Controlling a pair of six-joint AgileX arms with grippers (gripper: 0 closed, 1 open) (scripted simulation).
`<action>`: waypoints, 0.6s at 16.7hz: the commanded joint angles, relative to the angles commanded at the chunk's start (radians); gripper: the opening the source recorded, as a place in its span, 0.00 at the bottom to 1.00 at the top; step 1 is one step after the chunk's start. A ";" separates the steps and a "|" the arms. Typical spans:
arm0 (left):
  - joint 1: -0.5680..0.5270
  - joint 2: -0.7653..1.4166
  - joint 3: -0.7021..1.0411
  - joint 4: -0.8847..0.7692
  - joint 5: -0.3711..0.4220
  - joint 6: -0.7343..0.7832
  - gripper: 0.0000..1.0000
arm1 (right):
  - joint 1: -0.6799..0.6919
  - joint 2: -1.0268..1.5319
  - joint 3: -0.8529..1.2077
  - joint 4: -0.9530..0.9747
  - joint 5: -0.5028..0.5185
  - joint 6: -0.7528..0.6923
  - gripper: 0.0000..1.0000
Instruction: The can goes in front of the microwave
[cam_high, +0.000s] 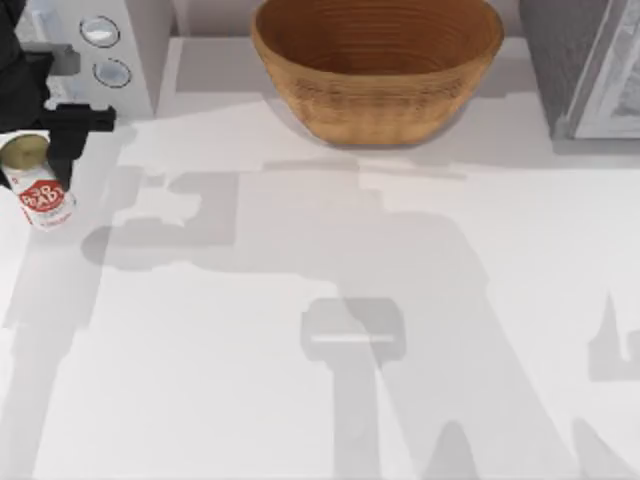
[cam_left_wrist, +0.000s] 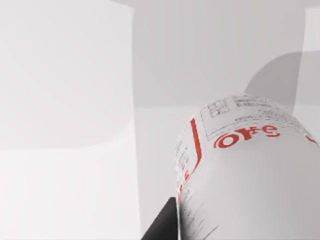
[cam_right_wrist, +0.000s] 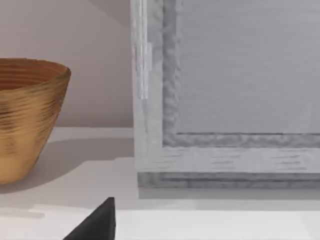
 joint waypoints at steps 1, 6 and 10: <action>0.013 -0.005 -0.007 0.002 0.000 0.001 0.00 | 0.000 0.000 0.000 0.000 0.000 0.000 1.00; 0.014 -0.001 -0.008 0.004 -0.002 0.003 0.00 | 0.000 0.000 0.000 0.000 0.000 0.000 1.00; 0.016 -0.003 -0.028 0.025 -0.001 0.002 0.00 | 0.000 0.000 0.000 0.000 0.000 0.000 1.00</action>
